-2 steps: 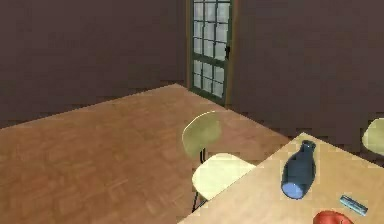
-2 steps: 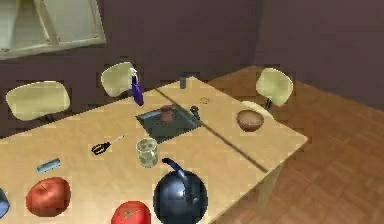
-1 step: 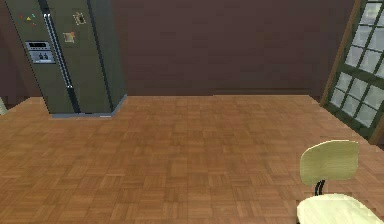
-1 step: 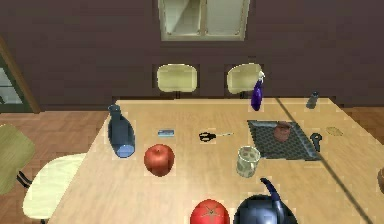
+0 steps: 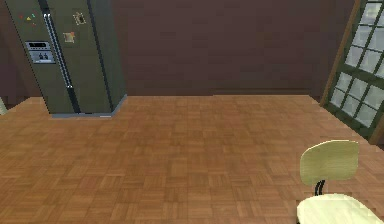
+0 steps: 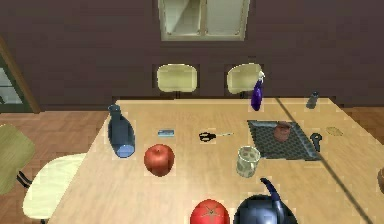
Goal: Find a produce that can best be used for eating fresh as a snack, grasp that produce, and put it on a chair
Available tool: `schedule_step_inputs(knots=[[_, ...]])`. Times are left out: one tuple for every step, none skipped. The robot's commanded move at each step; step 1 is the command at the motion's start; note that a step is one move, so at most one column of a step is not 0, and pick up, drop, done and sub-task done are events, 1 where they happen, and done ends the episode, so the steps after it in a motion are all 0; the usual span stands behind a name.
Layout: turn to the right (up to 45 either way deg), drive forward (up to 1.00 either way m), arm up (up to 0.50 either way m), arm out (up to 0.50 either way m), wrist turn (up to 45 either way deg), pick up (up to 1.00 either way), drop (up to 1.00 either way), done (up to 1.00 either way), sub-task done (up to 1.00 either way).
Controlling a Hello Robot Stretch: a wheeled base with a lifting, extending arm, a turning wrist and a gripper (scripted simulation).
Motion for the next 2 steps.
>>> schedule_step_inputs(knots=[[0.0, 0.0, 0.38, 0.0, 0.0, 0.0, 0.0, 0.0, 0.0], [0.0, 0.0, 0.0, 0.22, 0.0, 0.0, 0.0, 0.0, 0.0]])
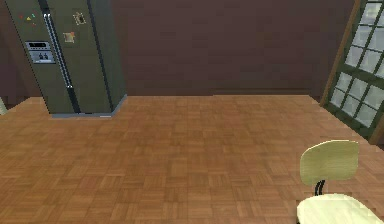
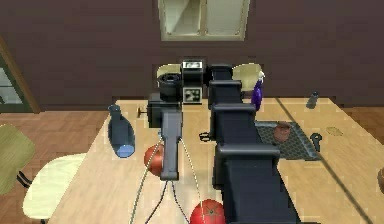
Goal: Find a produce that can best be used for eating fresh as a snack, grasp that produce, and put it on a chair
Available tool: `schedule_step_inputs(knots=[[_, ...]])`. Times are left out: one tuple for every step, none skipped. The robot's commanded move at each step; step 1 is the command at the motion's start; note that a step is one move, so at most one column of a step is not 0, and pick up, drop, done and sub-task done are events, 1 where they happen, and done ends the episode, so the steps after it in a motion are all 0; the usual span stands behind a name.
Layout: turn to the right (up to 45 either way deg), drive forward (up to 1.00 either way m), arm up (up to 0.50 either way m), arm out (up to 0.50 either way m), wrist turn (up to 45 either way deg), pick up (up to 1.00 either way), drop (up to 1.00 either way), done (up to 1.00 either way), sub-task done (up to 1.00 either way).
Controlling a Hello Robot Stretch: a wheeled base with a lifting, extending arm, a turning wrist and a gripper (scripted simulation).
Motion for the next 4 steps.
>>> schedule_step_inputs(knots=[[0.0, 0.0, 0.0, 0.0, 45.0, 0.0, 0.0, 0.0, 0.0], [0.0, 0.0, 0.0, 0.0, 45.0, 0.0, 0.0, 0.0, 0.0], [0.0, 0.0, 0.0, 0.0, 45.0, 0.0, 0.0, 0.0, 0.0], [0.0, 0.0, 0.0, 0.0, 18.0, 0.0, 0.0, 0.0, 0.0]])
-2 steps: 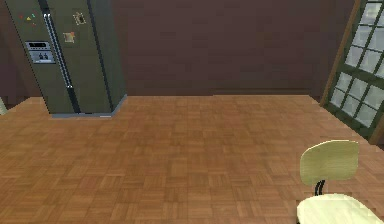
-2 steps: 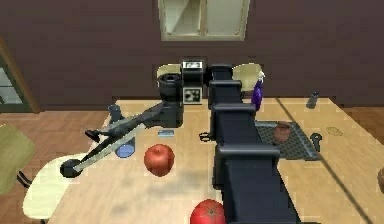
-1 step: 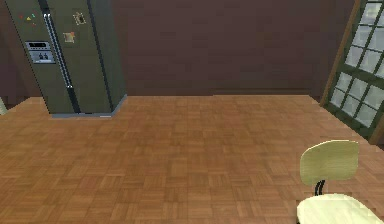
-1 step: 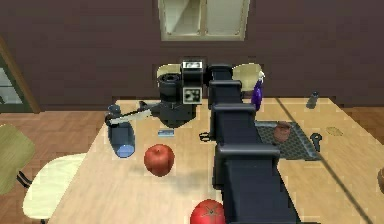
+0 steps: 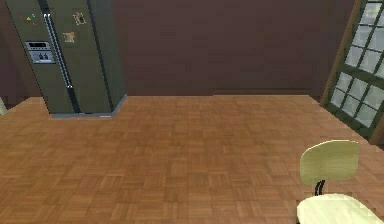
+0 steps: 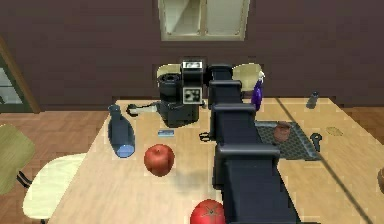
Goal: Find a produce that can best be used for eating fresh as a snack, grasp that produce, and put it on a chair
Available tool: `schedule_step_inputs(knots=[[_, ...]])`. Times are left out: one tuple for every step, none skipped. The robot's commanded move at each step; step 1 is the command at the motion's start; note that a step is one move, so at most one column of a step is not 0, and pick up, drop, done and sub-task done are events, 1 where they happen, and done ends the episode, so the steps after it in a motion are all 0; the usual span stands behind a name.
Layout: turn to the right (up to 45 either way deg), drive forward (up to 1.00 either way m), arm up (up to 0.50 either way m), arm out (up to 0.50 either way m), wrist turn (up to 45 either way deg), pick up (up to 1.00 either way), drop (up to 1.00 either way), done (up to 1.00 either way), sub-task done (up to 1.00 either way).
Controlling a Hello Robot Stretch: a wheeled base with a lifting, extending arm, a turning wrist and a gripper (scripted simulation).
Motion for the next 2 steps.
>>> schedule_step_inputs(knots=[[0.0, 0.0, -0.28, 0.0, 0.0, 0.0, 0.0, 0.0, 0.0], [0.0, 0.0, 0.0, 0.0, 0.0, 1.0, 0.0, 0.0, 0.0]])
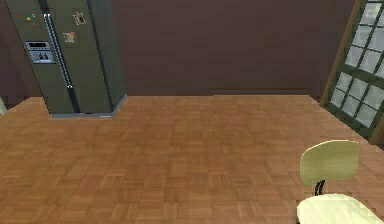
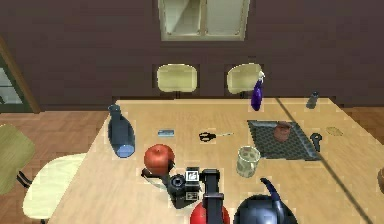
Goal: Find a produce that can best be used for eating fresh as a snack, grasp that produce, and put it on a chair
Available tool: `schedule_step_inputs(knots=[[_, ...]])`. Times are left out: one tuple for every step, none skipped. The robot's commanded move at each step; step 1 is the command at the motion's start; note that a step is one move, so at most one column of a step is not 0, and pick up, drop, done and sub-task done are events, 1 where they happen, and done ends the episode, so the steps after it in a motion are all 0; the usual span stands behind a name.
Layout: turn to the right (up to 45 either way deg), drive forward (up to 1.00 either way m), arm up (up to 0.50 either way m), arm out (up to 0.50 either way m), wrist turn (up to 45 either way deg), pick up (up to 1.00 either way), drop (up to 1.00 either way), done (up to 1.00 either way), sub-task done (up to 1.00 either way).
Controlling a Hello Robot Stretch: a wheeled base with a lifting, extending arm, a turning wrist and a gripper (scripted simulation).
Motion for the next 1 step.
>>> schedule_step_inputs(knots=[[0.0, 0.0, 0.1, 0.0, 0.0, 0.0, 0.0, 0.0, 0.0]])
